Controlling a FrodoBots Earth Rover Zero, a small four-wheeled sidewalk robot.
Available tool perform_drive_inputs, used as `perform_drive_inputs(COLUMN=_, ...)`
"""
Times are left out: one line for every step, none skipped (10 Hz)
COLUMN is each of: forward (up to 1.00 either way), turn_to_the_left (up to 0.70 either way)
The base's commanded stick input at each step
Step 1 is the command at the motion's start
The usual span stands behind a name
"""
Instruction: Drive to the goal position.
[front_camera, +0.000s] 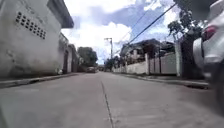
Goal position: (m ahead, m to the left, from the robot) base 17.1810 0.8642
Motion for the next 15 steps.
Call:
perform_drive_inputs(forward=0.70, turn_to_the_left=0.00)
perform_drive_inputs(forward=0.70, turn_to_the_left=0.00)
perform_drive_inputs(forward=0.70, turn_to_the_left=0.00)
perform_drive_inputs(forward=0.70, turn_to_the_left=0.00)
perform_drive_inputs(forward=0.70, turn_to_the_left=0.00)
perform_drive_inputs(forward=0.70, turn_to_the_left=0.00)
perform_drive_inputs(forward=0.70, turn_to_the_left=0.00)
perform_drive_inputs(forward=0.70, turn_to_the_left=0.00)
perform_drive_inputs(forward=0.70, turn_to_the_left=0.00)
perform_drive_inputs(forward=0.70, turn_to_the_left=0.00)
perform_drive_inputs(forward=0.70, turn_to_the_left=0.00)
perform_drive_inputs(forward=0.70, turn_to_the_left=0.00)
perform_drive_inputs(forward=0.70, turn_to_the_left=0.00)
perform_drive_inputs(forward=0.70, turn_to_the_left=0.00)
perform_drive_inputs(forward=0.70, turn_to_the_left=0.00)
